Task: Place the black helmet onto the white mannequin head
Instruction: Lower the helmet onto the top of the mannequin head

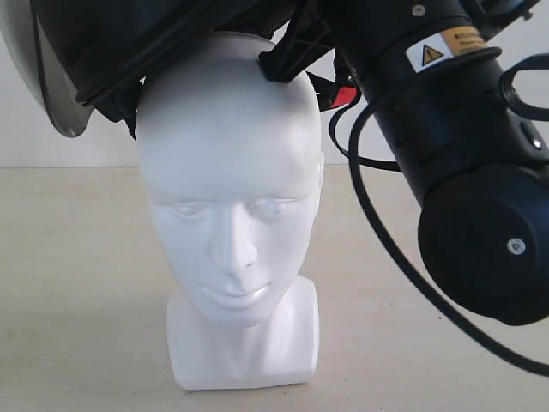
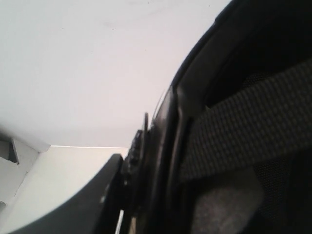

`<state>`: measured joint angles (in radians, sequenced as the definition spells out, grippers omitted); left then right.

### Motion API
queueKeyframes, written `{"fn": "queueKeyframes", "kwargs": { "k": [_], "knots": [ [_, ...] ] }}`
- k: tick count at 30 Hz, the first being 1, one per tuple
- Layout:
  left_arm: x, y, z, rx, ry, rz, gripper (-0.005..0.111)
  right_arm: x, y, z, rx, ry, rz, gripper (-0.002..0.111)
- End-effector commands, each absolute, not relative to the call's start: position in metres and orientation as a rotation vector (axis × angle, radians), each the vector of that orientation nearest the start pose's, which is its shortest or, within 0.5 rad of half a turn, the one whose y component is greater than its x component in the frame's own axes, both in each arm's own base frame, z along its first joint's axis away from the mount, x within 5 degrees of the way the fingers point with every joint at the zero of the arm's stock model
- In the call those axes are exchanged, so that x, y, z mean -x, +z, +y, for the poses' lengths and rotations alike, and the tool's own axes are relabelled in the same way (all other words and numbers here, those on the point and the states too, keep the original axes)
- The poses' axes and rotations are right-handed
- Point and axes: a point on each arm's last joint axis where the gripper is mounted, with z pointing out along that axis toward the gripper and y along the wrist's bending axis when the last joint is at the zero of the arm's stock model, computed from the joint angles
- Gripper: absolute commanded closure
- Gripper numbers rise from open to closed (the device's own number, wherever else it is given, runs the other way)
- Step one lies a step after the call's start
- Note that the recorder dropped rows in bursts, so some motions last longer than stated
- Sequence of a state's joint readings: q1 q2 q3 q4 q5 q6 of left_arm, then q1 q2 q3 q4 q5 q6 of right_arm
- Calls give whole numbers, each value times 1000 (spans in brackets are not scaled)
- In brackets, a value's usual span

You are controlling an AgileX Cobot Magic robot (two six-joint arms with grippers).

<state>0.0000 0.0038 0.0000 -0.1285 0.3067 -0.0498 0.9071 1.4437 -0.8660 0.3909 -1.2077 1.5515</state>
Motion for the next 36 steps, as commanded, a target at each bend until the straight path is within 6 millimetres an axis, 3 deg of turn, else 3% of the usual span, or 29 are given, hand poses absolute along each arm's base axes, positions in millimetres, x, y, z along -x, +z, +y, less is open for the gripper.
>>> {"fn": "queueKeyframes", "kwargs": {
  "k": [1,13,20,36],
  "knots": [
    [-54,186,-4,126,-163,1787,102,-207,367,212,-796,2192,836,108],
    [-54,186,-4,126,-163,1787,102,-194,390,198,-693,2075,891,108],
    [-54,186,-4,126,-163,1787,102,-195,386,200,-710,2007,1001,108],
    [-54,186,-4,126,-163,1787,102,-200,380,198,-766,1918,1054,108]
  ]
}}
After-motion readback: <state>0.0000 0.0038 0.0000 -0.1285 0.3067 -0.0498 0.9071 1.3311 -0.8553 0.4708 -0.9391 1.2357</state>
